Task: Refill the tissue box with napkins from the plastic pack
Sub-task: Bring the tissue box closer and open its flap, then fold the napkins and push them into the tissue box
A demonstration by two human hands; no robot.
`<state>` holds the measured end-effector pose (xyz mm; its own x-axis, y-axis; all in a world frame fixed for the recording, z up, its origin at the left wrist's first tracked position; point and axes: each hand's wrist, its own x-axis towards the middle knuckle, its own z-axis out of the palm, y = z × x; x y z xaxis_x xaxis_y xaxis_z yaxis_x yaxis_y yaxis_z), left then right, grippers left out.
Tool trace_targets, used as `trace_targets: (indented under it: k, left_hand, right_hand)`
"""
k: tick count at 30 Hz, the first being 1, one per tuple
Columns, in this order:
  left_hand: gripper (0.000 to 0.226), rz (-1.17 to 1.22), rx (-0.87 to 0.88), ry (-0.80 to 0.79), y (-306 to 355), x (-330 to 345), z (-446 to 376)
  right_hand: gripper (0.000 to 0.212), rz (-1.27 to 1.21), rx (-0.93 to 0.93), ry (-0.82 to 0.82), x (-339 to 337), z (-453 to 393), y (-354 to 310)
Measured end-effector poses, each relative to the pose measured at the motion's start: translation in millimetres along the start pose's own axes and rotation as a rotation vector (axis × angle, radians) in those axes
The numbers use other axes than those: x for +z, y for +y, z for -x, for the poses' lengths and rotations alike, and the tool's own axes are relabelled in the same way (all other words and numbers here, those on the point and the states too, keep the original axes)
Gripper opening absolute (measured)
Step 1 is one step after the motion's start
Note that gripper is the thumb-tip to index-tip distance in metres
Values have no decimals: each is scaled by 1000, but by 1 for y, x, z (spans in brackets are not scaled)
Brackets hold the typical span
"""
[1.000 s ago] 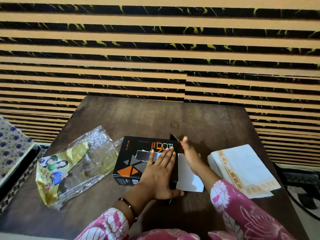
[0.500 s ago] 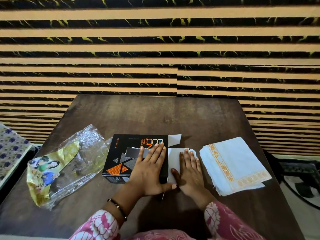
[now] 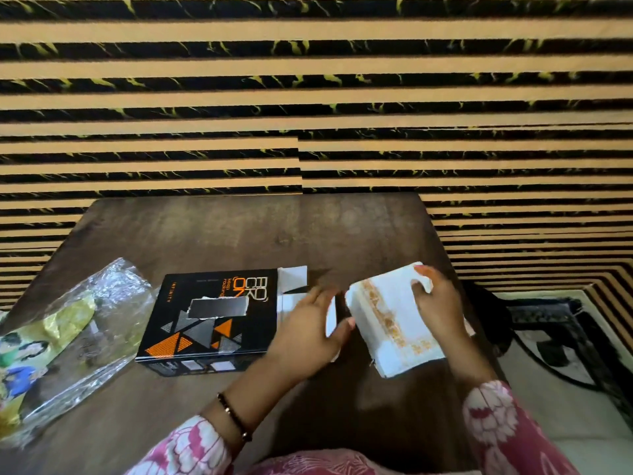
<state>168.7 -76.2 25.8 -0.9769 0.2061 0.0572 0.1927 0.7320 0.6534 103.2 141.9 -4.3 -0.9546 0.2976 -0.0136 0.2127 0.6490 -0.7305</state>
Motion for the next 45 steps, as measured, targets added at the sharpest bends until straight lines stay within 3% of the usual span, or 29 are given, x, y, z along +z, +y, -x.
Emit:
trace_targets:
  k: [3,6,8,12,15,17,22,30,36,39,41,43,45]
  left_hand:
    - [38,305,-180,-266,13,40,-15]
    - [42,503,-364,-483,10,74,-22]
    - [43,564,-461,-443,5,89,-24]
    - [39,567,-618,-203,6,104,-28]
    - [38,574,-696,-156,6,105,-26]
    - [40,605,-720,-157,2,105,-25]
    - [43,477,-625,-268,4,107,-24]
    - [49,323,-574,-329,1,114,-22]
    - [46,220,-457,-326,6,106,-25]
    - [44,319,-372,-256,9,94,-23]
    - [48,561,-340,-225,15,81,-22]
    - [54,826,-318,-301,20,69,-22]
    - [53,940,-259,-411,22,60,-24]
  right_hand:
    - [56,234,217,-136,-13,-20,33]
    - [53,303,250,-294,-18,-12,53]
    - [48,315,248,-300,-19,-4,56]
    - [46,261,319,-337,-25,8,56]
    - [38,-27,454,-391,-32,18,64]
    - [45,-241,544,-411,-40,24,65]
    - [32,-337,552,-538,-50,30,59]
    - [27,-450,443,-443,-31,41,54]
    - [33,-612,491,-479,-35,42,61]
    - [30,-780,416,-474,-49,45,63]
    - [33,-896,356,-503,-61,47,62]
    - [46,-975,298,-537,-71,47,60]
    - [56,-1002,254,-563,-81,46,59]
